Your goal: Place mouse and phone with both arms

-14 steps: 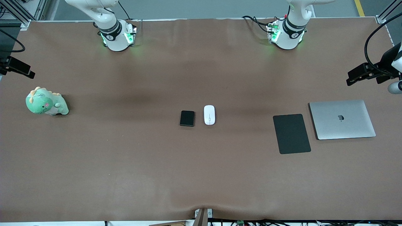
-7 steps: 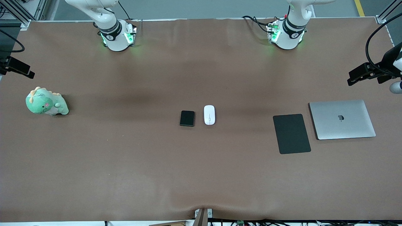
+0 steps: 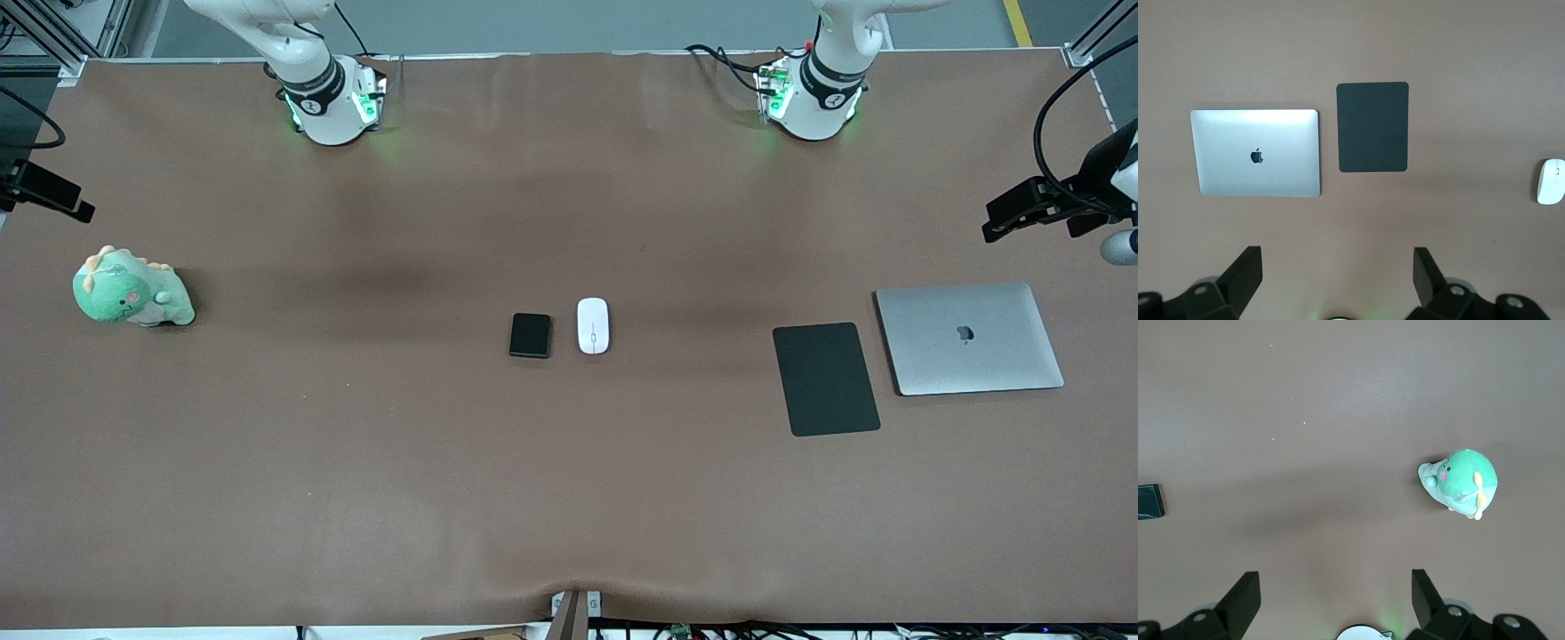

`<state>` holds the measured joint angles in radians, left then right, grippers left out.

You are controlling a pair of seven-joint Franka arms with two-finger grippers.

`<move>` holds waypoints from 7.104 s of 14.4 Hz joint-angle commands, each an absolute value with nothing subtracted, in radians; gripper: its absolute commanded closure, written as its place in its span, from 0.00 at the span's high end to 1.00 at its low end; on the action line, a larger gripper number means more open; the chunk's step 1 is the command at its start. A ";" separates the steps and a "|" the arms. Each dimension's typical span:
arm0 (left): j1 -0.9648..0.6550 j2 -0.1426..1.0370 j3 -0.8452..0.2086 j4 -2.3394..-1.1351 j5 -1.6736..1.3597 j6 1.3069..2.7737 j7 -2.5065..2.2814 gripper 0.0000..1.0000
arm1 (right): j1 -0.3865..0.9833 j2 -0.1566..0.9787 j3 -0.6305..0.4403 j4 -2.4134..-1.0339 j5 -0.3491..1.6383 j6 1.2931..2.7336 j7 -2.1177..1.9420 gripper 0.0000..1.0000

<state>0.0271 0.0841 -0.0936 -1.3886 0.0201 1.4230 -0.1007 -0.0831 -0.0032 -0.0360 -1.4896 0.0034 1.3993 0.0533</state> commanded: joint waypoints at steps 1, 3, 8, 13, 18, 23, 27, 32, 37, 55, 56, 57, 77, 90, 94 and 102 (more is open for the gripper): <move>0.029 0.083 -0.103 -1.376 0.045 1.404 -0.080 1.00 | -0.130 -0.026 -0.020 -1.508 0.049 1.404 0.041 1.00; 0.025 0.084 -0.103 -1.381 0.046 1.402 -0.078 1.00 | -0.166 -0.021 -0.020 -1.508 0.087 1.404 -0.027 1.00; 0.025 0.089 -0.106 -1.394 0.043 1.396 -0.060 1.00 | -0.187 -0.008 -0.021 -1.506 0.089 1.404 -0.146 1.00; -0.017 0.118 -0.107 -1.387 0.028 1.410 -0.087 1.00 | -0.189 0.052 -0.021 -1.494 0.077 1.402 -0.156 1.00; -0.127 0.224 -0.114 -1.387 0.005 1.512 -0.175 1.00 | -0.189 0.100 -0.023 -1.491 0.061 1.381 -0.158 1.00; -0.296 0.362 -0.114 -1.387 0.011 1.630 -0.270 1.00 | -0.184 0.120 -0.021 -1.499 0.054 1.387 -0.150 1.00; -0.396 0.471 -0.115 -1.387 0.003 1.759 -0.356 1.00 | -0.170 0.150 -0.020 -1.503 0.057 1.414 -0.146 1.00; -0.555 0.626 -0.112 -1.390 0.018 1.966 -0.619 1.00 | -0.161 0.213 -0.018 -1.506 0.067 1.456 -0.144 1.00; -0.652 0.718 -0.109 -1.434 0.023 2.061 -0.759 1.00 | -0.137 0.276 -0.018 -1.508 0.067 1.511 -0.120 1.00; -0.709 0.758 -0.100 -1.601 0.054 2.342 -0.844 0.01 | 0.141 0.396 -0.015 -1.500 0.143 1.690 0.153 1.00; -0.695 0.743 -0.094 -1.603 0.063 2.333 -0.842 0.00 | 0.156 0.403 -0.015 -1.500 0.143 1.701 0.153 1.00; -0.672 0.723 -0.089 -1.603 0.083 2.321 -0.844 0.00 | 0.173 0.410 -0.015 -1.500 0.144 1.713 0.153 1.00; -0.017 0.552 -0.103 -1.882 0.270 2.387 -0.442 0.00 | 0.557 0.658 -0.012 -1.503 0.203 2.068 0.512 1.00; 0.094 0.509 -0.218 -2.020 0.270 2.502 -0.342 0.09 | 0.666 0.767 -0.012 -1.559 0.196 2.287 0.618 1.00; 0.094 0.526 -0.218 -2.020 0.270 2.529 -0.342 0.14 | 0.686 0.778 -0.012 -1.560 0.193 2.298 0.643 1.00; 0.089 0.528 -0.218 -1.988 0.267 2.537 -0.356 1.00 | 0.703 0.787 -0.017 -1.563 0.146 2.298 0.647 0.63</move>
<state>0.0825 0.5414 -0.2075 -2.0029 0.2492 2.5311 -0.3399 0.6897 0.7868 -0.0056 -1.5623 0.1705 2.2884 0.6335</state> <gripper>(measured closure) 0.101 0.066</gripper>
